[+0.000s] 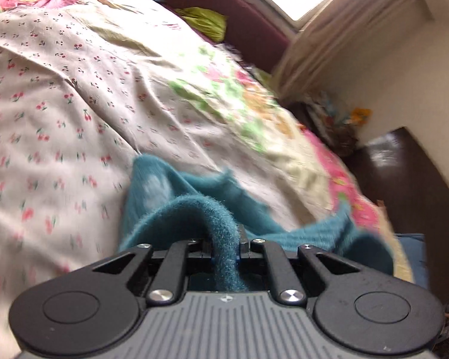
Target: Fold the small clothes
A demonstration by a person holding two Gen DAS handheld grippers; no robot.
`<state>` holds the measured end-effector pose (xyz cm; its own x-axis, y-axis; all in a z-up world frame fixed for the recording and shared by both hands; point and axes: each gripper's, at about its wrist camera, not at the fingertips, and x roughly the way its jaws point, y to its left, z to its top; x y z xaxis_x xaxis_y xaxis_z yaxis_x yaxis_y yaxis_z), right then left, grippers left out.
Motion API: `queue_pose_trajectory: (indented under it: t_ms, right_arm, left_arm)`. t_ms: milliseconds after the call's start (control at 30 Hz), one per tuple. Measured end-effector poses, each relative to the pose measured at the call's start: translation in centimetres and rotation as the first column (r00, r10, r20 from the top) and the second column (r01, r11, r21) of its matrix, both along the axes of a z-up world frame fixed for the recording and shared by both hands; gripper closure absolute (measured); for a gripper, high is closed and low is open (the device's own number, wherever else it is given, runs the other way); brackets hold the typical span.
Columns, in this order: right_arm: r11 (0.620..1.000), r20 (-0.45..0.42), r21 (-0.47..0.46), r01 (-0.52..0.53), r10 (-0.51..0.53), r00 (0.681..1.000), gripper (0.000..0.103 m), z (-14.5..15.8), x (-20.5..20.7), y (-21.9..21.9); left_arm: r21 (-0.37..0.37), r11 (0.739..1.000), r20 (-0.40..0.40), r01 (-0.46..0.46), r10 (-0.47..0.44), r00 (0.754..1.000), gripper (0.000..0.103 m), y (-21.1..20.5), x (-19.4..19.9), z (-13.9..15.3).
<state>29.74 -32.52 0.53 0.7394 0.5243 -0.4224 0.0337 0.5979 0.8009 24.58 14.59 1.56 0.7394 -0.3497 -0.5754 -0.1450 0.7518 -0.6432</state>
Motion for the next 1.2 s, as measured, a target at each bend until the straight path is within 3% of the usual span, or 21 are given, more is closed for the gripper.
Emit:
queue_pose_trajectory:
  t_ms: [67,167,267,433,600,667,767,867,900,967,1033,1067,1100,1200]
  right_arm:
    - [0.999,-0.048,-0.007,0.033,-0.033,0.998,0.086,-1.9,2.4,0.3]
    - [0.999,-0.107,-0.008,0.050,-0.050,0.993,0.083,-4.3,3.7,0.4]
    - [0.998,-0.057,-0.051,0.034,-0.037,0.998,0.083,-4.4,2.8,0.3]
    - [0.975,0.034,-0.221,0.007,0.001,0.999,0.081,-3.1,1.5,1.0]
    - [0.977,0.118,-0.204,0.060,-0.036,0.992,0.066,-1.3,1.2,-0.1]
    - [0.955,0.170,-0.287,0.073,-0.025,0.985,0.055,-0.4,0.7,-0.1]
    - [0.891,0.182,-0.452,0.050,0.037,0.983,0.054,-0.5,-0.1,0.9]
    - [0.836,0.142,-0.549,0.006,0.087,0.986,0.054,-1.6,-0.1,2.2]
    - [0.827,0.134,-0.561,-0.009,0.102,0.986,0.055,-2.0,0.0,2.5]
    - [0.798,0.095,-0.602,-0.025,0.103,0.990,0.056,-2.9,0.5,3.3]
    - [0.781,0.044,-0.624,-0.034,0.079,0.996,0.056,-3.8,1.1,3.5]
    - [0.785,0.034,-0.619,-0.039,0.076,0.996,0.056,-4.1,1.2,3.3]
    - [0.789,0.029,-0.613,-0.038,0.070,0.997,0.056,-4.3,1.2,3.1]
    - [0.800,0.025,-0.599,-0.035,0.062,0.998,0.056,-4.3,1.1,2.8]
  left_arm:
    - [-0.008,0.999,-0.057,-0.044,0.043,0.997,0.076,0.4,1.7,-2.1]
    - [-0.077,0.993,-0.107,-0.093,0.085,0.991,0.069,1.5,2.6,-4.7]
    - [-0.098,0.989,-0.066,-0.106,0.100,0.993,0.065,2.0,1.6,-4.7]
    - [-0.024,0.992,-0.019,-0.121,0.121,0.993,0.060,2.1,1.1,-2.8]
    - [0.012,0.987,-0.015,-0.161,0.161,0.987,0.060,1.9,1.1,-2.9]
    - [0.012,0.985,-0.015,-0.174,0.175,0.985,0.059,1.8,0.9,-3.1]
    - [-0.070,0.979,-0.019,-0.190,0.189,0.982,0.056,2.6,0.7,-3.4]
    - [-0.128,0.966,-0.041,-0.224,0.220,0.975,0.055,3.4,1.0,-3.6]
    - [-0.093,0.968,-0.040,-0.232,0.230,0.972,0.055,3.3,1.0,-3.3]
    - [0.087,0.955,-0.001,-0.282,0.283,0.959,0.053,2.5,0.9,-2.2]
    - [0.304,0.887,0.096,-0.348,0.335,0.937,0.048,1.7,0.5,-0.8]
    - [0.362,0.855,0.121,-0.372,0.353,0.928,0.044,1.7,0.4,-0.4]
    - [0.375,0.847,0.127,-0.377,0.356,0.926,0.043,1.9,0.3,-0.2]
    - [0.362,0.860,0.129,-0.360,0.336,0.933,0.041,2.2,-0.3,-0.2]
